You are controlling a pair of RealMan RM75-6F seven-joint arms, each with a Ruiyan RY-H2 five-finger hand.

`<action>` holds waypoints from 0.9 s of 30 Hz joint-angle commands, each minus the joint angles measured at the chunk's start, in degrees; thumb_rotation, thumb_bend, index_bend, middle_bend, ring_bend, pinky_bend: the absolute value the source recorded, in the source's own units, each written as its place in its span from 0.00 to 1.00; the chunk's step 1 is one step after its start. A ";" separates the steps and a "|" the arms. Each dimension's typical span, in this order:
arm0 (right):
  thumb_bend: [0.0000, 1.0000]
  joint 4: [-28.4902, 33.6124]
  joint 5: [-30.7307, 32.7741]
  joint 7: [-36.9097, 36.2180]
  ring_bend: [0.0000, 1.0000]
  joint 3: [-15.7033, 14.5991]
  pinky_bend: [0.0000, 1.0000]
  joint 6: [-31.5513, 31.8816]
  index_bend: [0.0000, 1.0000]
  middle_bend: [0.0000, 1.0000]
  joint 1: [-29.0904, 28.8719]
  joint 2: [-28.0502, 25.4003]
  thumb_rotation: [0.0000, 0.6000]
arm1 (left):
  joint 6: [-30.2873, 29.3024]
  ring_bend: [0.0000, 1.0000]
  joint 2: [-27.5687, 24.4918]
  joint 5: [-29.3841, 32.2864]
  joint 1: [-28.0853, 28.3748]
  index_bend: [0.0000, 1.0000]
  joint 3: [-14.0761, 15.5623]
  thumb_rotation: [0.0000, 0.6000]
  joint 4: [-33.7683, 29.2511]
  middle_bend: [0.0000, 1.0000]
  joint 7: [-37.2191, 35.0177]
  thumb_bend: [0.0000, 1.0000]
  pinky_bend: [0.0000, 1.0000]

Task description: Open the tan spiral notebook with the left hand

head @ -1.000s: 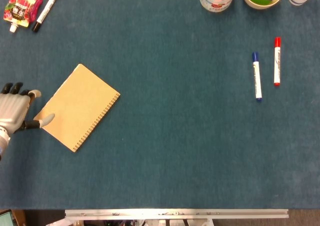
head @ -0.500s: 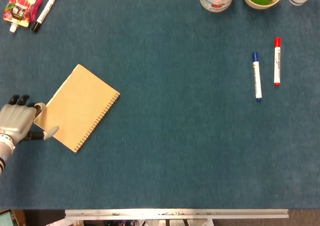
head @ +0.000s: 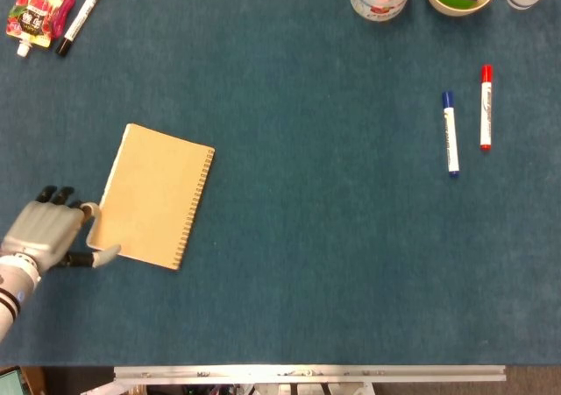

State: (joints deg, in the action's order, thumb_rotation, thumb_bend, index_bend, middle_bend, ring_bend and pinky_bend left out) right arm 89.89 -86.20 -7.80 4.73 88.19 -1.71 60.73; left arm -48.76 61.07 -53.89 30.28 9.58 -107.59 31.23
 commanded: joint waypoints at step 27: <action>0.23 -0.78 -0.11 -0.86 0.15 -0.19 0.27 0.28 0.24 0.25 0.33 0.32 1.00 | -6.78 0.02 -3.70 -17.27 1.34 0.13 -3.69 0.72 -3.21 0.23 -6.23 0.18 0.00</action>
State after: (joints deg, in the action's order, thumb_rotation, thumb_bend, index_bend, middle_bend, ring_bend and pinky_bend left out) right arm 89.10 -86.30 -8.66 4.55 88.47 -1.37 61.05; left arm -56.22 56.45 -67.79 31.73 5.82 -113.27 26.90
